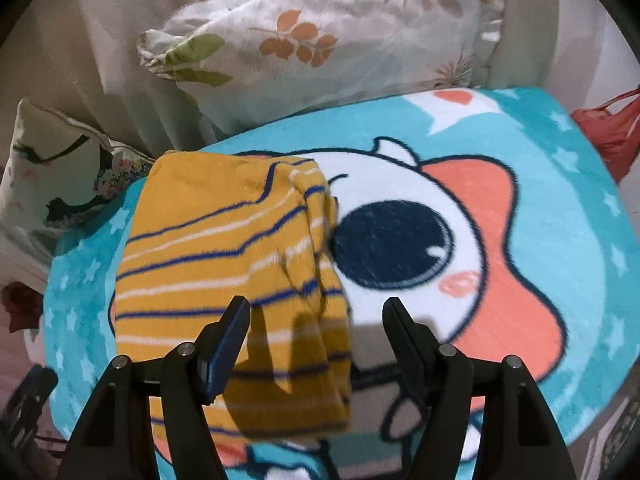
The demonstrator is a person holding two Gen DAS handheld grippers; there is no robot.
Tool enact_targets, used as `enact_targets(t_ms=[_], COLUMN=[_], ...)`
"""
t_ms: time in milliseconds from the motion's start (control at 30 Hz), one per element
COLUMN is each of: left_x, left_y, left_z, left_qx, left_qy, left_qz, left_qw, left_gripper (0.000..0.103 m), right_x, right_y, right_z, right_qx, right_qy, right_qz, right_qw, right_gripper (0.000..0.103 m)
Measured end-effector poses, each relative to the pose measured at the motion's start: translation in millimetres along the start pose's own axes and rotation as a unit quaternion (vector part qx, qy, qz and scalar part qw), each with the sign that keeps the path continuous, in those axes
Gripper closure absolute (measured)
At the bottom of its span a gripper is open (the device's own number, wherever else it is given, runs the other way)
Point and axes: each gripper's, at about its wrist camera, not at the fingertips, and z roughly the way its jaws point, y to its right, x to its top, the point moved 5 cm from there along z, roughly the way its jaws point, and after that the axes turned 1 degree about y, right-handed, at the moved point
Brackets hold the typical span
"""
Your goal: Fold small clothes
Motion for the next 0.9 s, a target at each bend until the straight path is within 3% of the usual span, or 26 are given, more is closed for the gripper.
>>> enact_targets(t_ms=[200, 367, 667, 733, 900], left_x=[-9, -9, 2, 3, 3], left_y=[9, 17, 25, 25, 31], left_z=[16, 13, -31, -44, -80], left_qx=[-0.007, 0.001, 0.056, 0.076, 0.142], left_qy=[-0.027, -0.018, 0.059, 0.079, 0.142], left_qz=[0.003, -0.002, -0.033, -0.045, -0.054], left_qw=[0.9996, 0.9998, 0.9962, 0.993, 0.9781], left_gripper=[0.01, 0.01, 0.01, 0.01, 0.01], right_x=[-17, -10, 12, 15, 22], right_y=[-4, -3, 8, 10, 10], right_z=[-17, -41, -70, -80, -104], right_qx=[-0.044, -0.065, -0.086, -0.084, -0.054], right_qy=[0.008, 0.05, 0.116, 0.139, 0.19], right_qz=[-0.028, -0.039, -0.072, -0.085, -0.106], right_qw=[0.999, 0.996, 0.987, 0.983, 0.975], right_gripper=[0.03, 0.026, 0.022, 0.022, 0.007])
